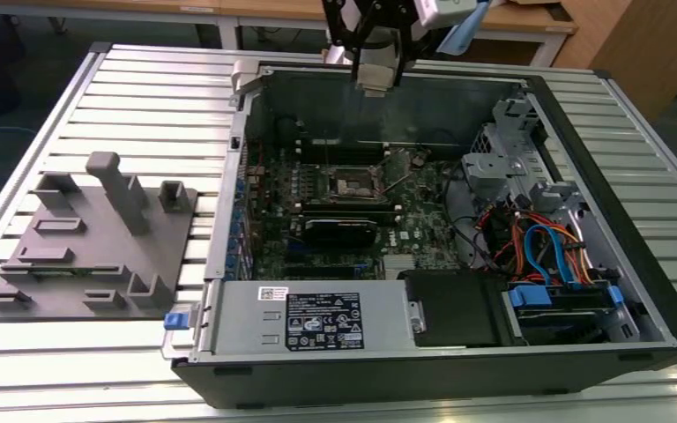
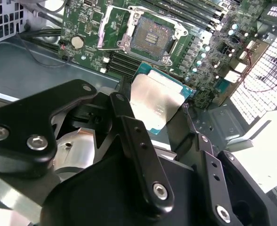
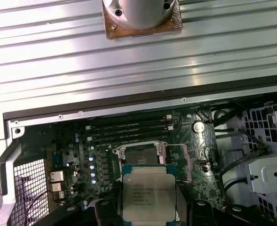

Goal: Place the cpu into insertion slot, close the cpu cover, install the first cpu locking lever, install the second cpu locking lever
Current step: 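Place the cpu into insertion slot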

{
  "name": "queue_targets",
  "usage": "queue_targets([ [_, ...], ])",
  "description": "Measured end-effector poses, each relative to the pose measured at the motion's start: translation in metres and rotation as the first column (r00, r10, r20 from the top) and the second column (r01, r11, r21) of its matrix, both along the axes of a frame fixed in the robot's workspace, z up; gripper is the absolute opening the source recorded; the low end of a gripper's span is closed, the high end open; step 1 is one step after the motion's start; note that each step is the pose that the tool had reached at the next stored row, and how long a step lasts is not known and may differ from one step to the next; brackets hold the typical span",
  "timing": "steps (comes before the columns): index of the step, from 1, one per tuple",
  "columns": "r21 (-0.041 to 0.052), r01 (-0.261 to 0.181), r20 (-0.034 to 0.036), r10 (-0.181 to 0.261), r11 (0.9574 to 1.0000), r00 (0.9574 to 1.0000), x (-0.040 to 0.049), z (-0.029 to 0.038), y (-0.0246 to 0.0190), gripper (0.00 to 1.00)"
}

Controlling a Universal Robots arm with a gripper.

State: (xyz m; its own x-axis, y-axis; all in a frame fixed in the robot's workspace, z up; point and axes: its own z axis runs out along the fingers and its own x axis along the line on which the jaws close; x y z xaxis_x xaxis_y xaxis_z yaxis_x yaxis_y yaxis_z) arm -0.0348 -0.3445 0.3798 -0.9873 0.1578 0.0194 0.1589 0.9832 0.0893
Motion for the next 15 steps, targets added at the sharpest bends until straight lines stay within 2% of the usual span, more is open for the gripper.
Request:
queue_targets([
  [15,0.0,0.049,0.0,-0.049,0.9988,0.9988,0.0,-0.0001,0.0,0.54],
])
